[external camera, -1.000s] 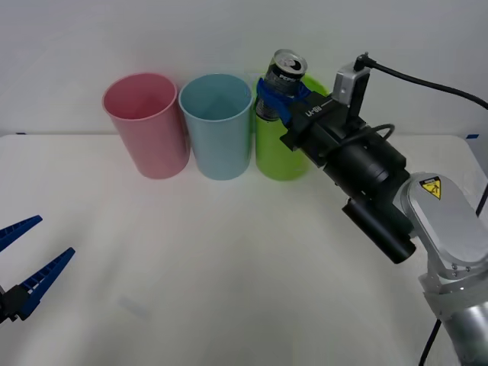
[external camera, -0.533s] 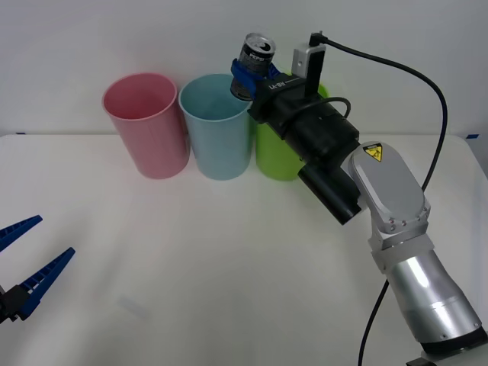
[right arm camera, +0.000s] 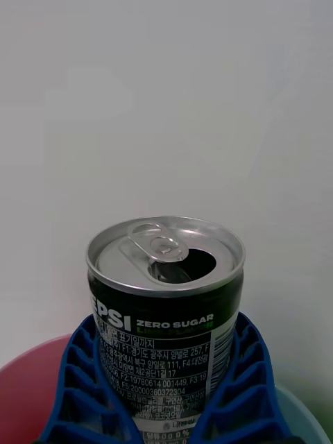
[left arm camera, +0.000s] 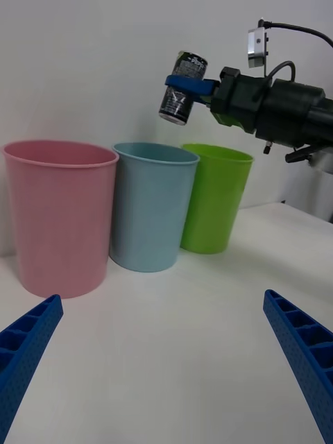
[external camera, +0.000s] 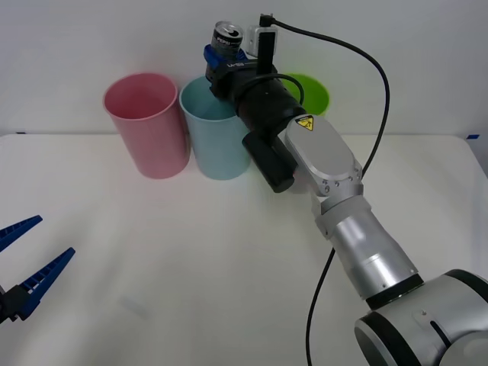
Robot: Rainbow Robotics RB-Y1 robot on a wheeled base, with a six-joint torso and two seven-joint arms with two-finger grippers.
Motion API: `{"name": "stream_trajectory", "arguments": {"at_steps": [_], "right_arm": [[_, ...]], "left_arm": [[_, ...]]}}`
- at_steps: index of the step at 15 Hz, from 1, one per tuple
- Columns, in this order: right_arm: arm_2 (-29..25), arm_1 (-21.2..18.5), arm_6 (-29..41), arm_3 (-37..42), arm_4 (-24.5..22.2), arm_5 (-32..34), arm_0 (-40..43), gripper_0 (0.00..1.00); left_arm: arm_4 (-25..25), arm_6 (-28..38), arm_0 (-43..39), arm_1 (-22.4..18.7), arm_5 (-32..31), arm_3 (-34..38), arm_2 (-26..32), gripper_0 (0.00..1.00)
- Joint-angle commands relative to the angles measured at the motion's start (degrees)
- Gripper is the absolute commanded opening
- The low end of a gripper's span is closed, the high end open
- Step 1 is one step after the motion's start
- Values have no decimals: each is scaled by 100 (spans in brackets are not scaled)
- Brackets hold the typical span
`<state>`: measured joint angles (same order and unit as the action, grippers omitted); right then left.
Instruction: Grasp the object on the table and drop it into the matching bin: aluminum can to the light blue bin, PET bottle to the pink bin.
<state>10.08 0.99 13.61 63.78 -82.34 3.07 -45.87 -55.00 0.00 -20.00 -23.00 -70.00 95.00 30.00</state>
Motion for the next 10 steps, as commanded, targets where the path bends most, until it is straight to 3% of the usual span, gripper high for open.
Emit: {"name": "stream_trajectory", "arguments": {"at_steps": [1,10], "right_arm": [[-15,1,-69,-454,-45,-289,-317,0],[125,1,-104,-551,-89,-324,-361,0]], "left_arm": [[0,0,0,0,0,0,0,100],[0,0,0,0,0,0,0,100]]}}
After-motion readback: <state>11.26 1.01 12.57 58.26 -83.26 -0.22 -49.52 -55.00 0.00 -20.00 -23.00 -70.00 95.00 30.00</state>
